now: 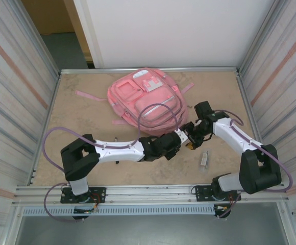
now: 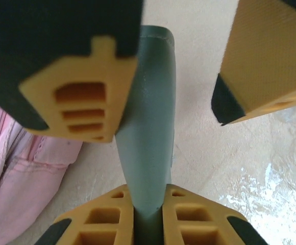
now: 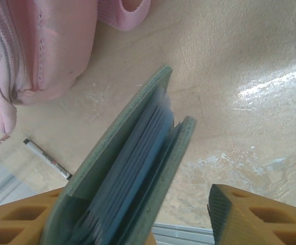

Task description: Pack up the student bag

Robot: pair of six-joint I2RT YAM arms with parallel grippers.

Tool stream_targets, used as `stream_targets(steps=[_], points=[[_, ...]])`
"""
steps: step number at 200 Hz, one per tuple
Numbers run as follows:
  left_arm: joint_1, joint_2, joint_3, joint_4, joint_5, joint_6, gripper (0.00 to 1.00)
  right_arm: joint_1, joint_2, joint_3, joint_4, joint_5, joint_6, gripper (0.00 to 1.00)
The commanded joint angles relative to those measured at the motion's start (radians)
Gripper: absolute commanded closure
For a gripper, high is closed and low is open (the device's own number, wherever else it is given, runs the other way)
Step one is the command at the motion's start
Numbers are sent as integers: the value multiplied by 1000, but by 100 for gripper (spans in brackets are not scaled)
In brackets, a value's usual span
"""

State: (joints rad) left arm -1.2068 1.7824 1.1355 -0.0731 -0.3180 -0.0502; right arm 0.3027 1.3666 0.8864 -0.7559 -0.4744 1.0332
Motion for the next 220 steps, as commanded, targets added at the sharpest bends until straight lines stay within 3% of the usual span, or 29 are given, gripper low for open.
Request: stream_targets(steps=[1,40,53,70,95,104,117,120,123,137,161,193,220], points=[[-6,-21,-32,130,-17,80,93,14,-7,4,-38,7,56,45],[-6,-58,-85,202,20,110,87,14,-9,-9,-3,-5,51,74],[-6,-83,-101,199,34,110,85,9,-16,-7,2,4,31,80],[-6,-132,-129,185,56,123,77,-9,-36,-6,34,-44,-20,82],[-2,-230,-157,141,37,172,48,-52,-87,20,33,-86,-108,82],[30,-269,-148,82,49,154,28,-80,-114,32,16,-76,-135,82],[155,-298,-85,-34,255,74,18,-131,-155,42,-2,-60,-167,83],[190,-297,-77,-55,295,52,4,-150,-163,42,-2,-62,-175,83],[222,-297,-63,-65,320,32,2,-163,-172,41,0,-65,-183,84],[317,-276,-14,-110,314,-49,1,-243,-207,33,4,-82,-207,84],[378,-217,93,-205,264,-97,1,-351,-231,21,27,-128,-225,85],[485,-119,190,-333,272,-392,1,-443,-215,13,56,-213,-237,85],[518,-99,184,-361,253,-547,1,-468,-201,18,66,-238,-247,85]])
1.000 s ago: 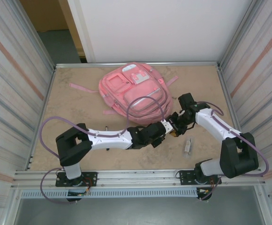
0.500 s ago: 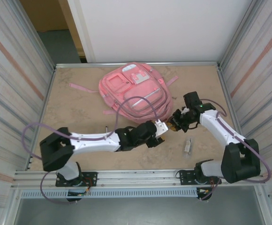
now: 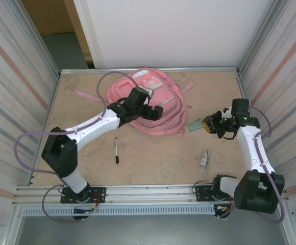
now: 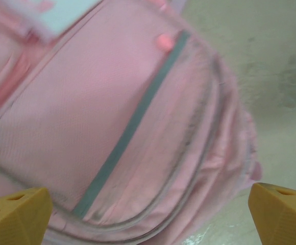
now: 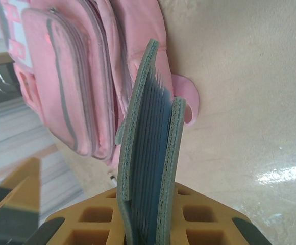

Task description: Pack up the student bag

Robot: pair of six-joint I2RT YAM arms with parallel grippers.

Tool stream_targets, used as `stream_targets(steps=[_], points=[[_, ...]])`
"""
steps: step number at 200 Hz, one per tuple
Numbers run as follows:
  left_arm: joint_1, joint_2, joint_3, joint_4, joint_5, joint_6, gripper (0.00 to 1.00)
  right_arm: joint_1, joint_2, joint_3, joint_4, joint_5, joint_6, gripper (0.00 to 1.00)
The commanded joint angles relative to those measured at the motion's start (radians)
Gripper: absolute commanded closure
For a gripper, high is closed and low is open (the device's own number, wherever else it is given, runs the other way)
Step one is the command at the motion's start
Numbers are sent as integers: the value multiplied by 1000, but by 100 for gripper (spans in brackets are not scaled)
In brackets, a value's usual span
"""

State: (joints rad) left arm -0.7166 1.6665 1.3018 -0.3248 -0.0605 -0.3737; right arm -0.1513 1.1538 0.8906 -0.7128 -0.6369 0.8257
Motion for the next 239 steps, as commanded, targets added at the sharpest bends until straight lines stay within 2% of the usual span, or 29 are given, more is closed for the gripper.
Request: stream_targets(steps=[1,16,34,47,77,99,152,157,170,180,207,225,239], points=[[29,19,19,-111,-3,-228,1,-14,12,14,23,-76,-40,85],[42,40,35,-144,-2,-308,2,-14,21,14,21,-76,-49,85],[43,51,23,-137,-11,-369,12,-14,38,5,36,-86,-39,85],[45,69,18,-104,-18,-378,18,-14,50,5,39,-103,-42,85],[69,152,80,-99,51,-375,22,-13,43,-7,40,-87,-32,86],[72,179,81,-69,42,-379,36,-13,39,4,4,-78,-63,86],[77,170,50,-35,41,-430,40,-12,9,-29,19,-81,-53,86],[78,164,50,-37,41,-437,47,-9,10,-37,33,-88,-40,86],[80,143,35,-18,40,-458,75,3,11,-51,76,-106,-11,86],[80,120,20,9,51,-468,88,23,19,-57,113,-124,-2,86],[80,-6,-38,101,113,-534,93,114,49,-50,223,-154,-2,85],[80,-114,-122,220,114,-655,100,201,76,-45,320,-173,-21,85],[82,-159,-128,216,110,-742,100,246,106,-46,379,-165,-9,85]])
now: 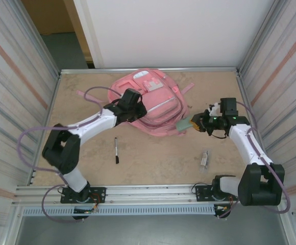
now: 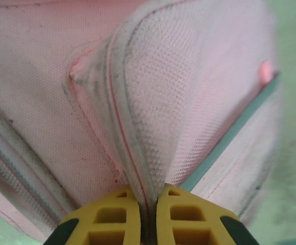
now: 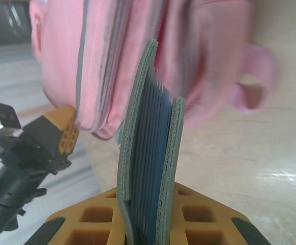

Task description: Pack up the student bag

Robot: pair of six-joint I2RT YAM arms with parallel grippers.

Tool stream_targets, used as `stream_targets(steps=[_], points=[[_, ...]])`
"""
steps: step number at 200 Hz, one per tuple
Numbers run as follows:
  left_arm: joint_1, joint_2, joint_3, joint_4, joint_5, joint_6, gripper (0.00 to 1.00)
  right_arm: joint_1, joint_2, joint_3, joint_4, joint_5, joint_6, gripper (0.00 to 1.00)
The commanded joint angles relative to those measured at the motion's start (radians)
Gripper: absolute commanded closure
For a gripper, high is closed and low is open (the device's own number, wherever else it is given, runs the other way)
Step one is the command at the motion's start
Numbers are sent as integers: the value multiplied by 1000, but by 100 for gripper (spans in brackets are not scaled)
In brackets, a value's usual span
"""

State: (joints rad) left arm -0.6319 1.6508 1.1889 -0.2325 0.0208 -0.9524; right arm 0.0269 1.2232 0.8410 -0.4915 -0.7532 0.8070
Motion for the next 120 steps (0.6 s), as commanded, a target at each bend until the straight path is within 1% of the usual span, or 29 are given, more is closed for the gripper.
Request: stream_targets(steps=[1,20,50,72,84,105,120], points=[[-3,-145,-14,121,29,-169,100,70,40,3,163,-47,13,85],[-4,-180,3,112,55,-236,100,99,72,-30,262,-25,71,85],[-7,-222,-45,207,38,-324,100,123,138,-77,437,-17,132,85],[-12,-228,-69,247,54,-343,100,148,202,-95,592,-4,195,85],[-18,-226,-85,268,67,-354,100,164,253,-85,669,-4,221,84],[-20,-221,-114,309,116,-383,100,186,358,-17,680,15,238,83],[-24,-231,-137,320,102,-380,100,208,443,25,732,8,262,83]])
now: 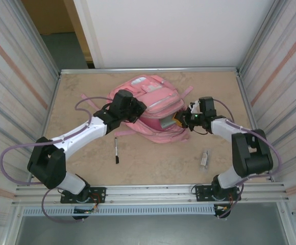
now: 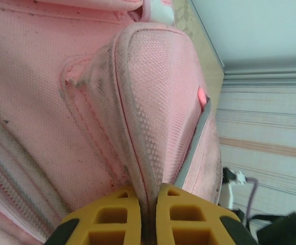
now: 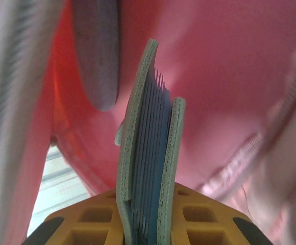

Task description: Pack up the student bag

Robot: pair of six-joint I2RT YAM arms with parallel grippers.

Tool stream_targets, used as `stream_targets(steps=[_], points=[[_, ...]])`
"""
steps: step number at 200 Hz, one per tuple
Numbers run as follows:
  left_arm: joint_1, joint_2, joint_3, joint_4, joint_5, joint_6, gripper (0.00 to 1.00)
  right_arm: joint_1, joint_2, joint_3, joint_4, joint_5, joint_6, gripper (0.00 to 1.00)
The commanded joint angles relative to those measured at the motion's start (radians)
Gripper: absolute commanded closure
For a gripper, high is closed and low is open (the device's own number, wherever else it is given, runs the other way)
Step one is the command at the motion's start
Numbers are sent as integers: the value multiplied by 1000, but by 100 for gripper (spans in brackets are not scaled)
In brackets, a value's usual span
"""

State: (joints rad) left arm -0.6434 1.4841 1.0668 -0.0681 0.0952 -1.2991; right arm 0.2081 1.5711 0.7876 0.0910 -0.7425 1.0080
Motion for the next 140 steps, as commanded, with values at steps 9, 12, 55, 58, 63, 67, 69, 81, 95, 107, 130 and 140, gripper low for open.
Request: stream_targets(steps=[9,12,55,58,63,67,69,81,95,107,130,140], points=[[-14,-70,-24,157,18,-31,100,36,148,96,213,-26,92,83],[-13,-72,-27,158,16,-31,100,42,165,99,235,-33,105,83],[-12,-73,-21,180,6,16,100,108,367,148,529,-81,283,87],[-12,-72,-21,184,7,15,100,113,372,152,548,-80,287,88],[-10,-71,-22,192,14,14,100,116,385,151,581,-79,296,88],[-9,-69,-23,198,22,14,100,122,391,152,601,-82,305,88],[-8,-69,-22,202,26,14,100,123,394,154,608,-82,310,88],[-3,-67,-17,204,53,31,100,136,400,168,625,-102,325,87],[4,-72,-12,178,56,45,100,144,373,162,636,-119,334,87],[17,-77,-14,165,60,43,100,139,330,141,626,-117,324,86],[35,-99,-45,185,69,35,100,132,284,154,561,-133,276,85],[38,-110,-62,193,48,31,100,130,279,150,599,-144,301,85]])
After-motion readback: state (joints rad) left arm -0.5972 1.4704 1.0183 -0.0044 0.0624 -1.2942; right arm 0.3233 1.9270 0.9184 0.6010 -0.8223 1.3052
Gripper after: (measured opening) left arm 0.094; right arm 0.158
